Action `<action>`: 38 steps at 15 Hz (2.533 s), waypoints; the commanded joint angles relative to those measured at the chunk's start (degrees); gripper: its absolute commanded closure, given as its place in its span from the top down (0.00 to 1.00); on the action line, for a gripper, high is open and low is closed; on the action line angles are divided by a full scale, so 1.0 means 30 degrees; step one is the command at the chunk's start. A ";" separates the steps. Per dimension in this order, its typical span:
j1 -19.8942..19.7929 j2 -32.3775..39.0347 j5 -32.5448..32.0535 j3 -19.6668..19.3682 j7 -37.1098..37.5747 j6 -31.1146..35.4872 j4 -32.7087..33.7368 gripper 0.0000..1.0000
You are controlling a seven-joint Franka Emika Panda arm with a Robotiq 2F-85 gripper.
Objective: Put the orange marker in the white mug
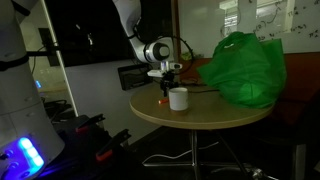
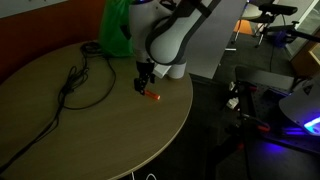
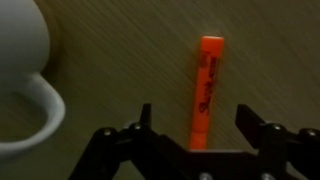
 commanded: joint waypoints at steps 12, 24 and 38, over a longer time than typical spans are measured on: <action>0.0453 0.0289 0.0048 -0.0244 0.1447 0.0624 0.0539 0.02; -0.3257 -0.3928 0.4140 0.0591 0.0347 -0.9448 0.0972 0.05; -0.5983 -0.3354 0.7004 -0.0694 0.0402 -1.6357 0.2737 0.05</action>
